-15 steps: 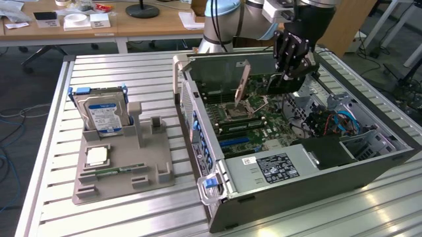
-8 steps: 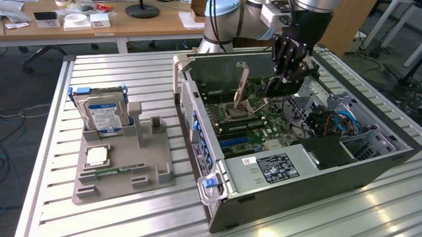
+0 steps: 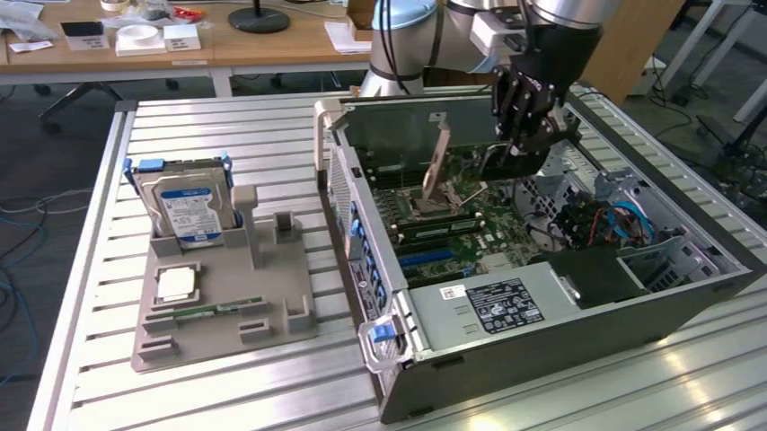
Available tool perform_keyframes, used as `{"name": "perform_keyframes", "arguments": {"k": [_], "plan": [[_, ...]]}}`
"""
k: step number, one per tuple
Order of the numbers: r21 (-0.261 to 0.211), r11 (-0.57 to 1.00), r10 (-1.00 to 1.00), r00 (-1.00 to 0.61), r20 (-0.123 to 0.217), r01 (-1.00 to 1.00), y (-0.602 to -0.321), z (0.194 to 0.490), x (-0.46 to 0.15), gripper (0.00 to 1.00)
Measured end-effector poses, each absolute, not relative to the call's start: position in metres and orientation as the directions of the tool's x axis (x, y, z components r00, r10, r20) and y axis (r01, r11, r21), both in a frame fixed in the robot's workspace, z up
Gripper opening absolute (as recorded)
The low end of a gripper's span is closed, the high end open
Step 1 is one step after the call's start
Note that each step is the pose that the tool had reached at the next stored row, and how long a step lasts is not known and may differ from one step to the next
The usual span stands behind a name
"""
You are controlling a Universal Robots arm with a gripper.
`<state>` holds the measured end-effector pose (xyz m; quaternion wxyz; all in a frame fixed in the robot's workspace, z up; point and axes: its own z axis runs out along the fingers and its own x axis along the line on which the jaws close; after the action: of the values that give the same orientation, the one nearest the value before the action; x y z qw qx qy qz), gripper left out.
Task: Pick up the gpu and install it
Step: 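Insert the gpu into the slot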
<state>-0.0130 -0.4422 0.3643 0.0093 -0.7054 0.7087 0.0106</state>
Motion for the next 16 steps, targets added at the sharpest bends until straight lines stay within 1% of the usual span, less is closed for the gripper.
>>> {"name": "perform_keyframes", "arguments": {"k": [16], "plan": [[0.002, 0.001, -1.0, -0.001, -0.028, -1.0, -0.4437, 0.353, -0.017, 0.27]]}}
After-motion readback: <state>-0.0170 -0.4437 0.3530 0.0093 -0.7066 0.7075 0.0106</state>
